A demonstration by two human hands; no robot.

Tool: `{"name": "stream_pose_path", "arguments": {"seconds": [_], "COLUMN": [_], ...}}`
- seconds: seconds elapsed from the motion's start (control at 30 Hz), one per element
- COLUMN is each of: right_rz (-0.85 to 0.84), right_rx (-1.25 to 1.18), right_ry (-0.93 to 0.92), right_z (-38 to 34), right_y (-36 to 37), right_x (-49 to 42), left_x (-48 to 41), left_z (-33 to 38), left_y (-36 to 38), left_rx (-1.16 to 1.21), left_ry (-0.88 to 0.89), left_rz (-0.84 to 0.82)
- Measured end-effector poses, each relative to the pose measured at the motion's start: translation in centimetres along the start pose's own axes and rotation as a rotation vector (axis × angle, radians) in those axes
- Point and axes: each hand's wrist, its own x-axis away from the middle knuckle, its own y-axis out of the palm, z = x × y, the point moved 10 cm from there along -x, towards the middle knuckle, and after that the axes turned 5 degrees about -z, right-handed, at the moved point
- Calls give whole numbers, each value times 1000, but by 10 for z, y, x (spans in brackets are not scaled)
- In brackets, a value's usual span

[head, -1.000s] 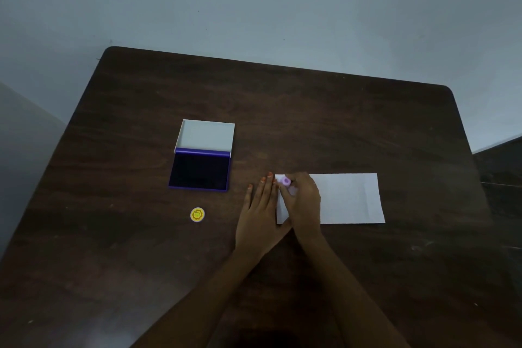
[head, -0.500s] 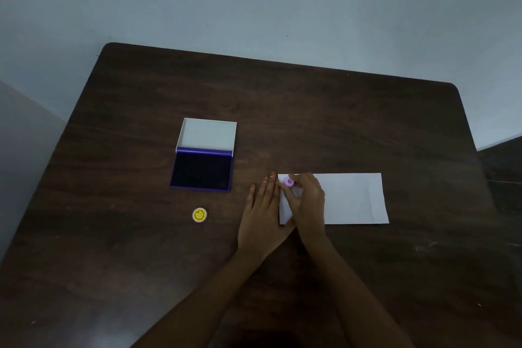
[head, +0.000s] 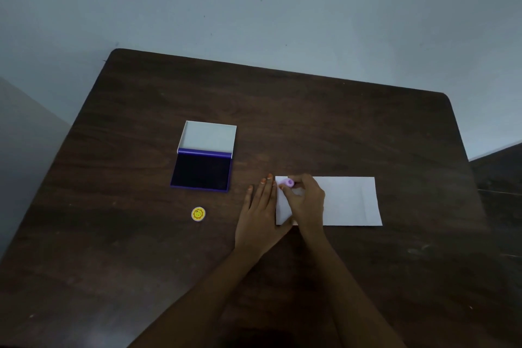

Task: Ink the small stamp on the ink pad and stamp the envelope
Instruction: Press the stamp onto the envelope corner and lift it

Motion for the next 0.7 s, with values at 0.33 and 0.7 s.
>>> {"name": "stream_pose_path", "arguments": {"seconds": [0.33, 0.7], "right_rz": [-2, -125], "right_rx": [-653, -1170], "right_ry": [471, 634], "right_z": [39, 48], "right_y": [-30, -18], "right_x": [4, 3], "left_x": [3, 1], "left_z": [-4, -5], "left_y": [-5, -3], "left_rx": [83, 41], "left_ry": [-59, -70], "left_rz": [69, 60]}}
